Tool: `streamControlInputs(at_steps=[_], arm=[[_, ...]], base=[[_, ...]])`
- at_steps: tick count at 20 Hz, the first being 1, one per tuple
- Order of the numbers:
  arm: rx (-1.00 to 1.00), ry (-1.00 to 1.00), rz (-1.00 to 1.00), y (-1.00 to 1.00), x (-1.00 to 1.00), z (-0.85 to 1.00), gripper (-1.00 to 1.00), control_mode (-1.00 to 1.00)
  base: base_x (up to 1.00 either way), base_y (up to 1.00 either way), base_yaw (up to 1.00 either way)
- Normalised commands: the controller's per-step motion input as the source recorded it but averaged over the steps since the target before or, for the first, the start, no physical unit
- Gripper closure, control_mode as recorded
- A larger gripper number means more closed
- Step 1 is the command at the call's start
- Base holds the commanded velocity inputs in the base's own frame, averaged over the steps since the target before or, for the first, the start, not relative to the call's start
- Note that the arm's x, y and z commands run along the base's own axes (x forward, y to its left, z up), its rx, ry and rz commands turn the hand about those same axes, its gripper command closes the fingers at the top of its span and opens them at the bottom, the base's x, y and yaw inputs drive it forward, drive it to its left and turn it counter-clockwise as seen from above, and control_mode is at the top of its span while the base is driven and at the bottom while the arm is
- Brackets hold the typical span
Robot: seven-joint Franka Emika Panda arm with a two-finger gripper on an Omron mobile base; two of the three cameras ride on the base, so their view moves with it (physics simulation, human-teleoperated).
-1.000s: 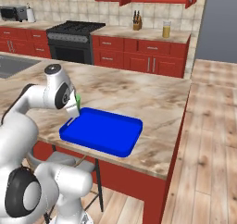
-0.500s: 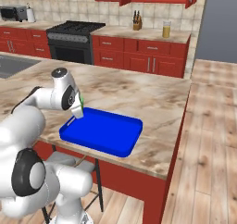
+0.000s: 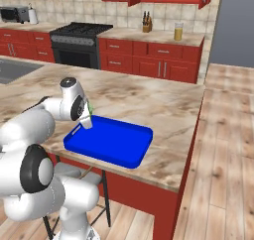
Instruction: There is a tray on the dining counter. Grab the cup, mug, and pitcher and place them on the tray. The pitcher may be placed next to the tray if it cannot fit the tray.
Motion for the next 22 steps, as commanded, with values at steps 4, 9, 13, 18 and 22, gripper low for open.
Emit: streamControlInputs(at_steps=[4,9,13,18,22], arm=[[0.00,0.00,0.00,0.06,0.15,-0.14,1.00,-1.00],[0.00,0.04,0.00,0.17,0.02,-0.14,1.00,-1.00],[0.00,0.02,0.00,0.05,0.02,-0.21,1.00,-1.00],[0.00,0.00,0.00,0.00,0.14,-0.18,1.00,-1.00],[0.00,0.00,0.00,0.00,0.25,-0.17,1.00,-1.00]], base=[[0.00,0.00,0.00],[0.00,0.00,0.00],[0.00,0.00,0.00],[0.00,0.00,0.00],[0.00,0.00,0.00]])
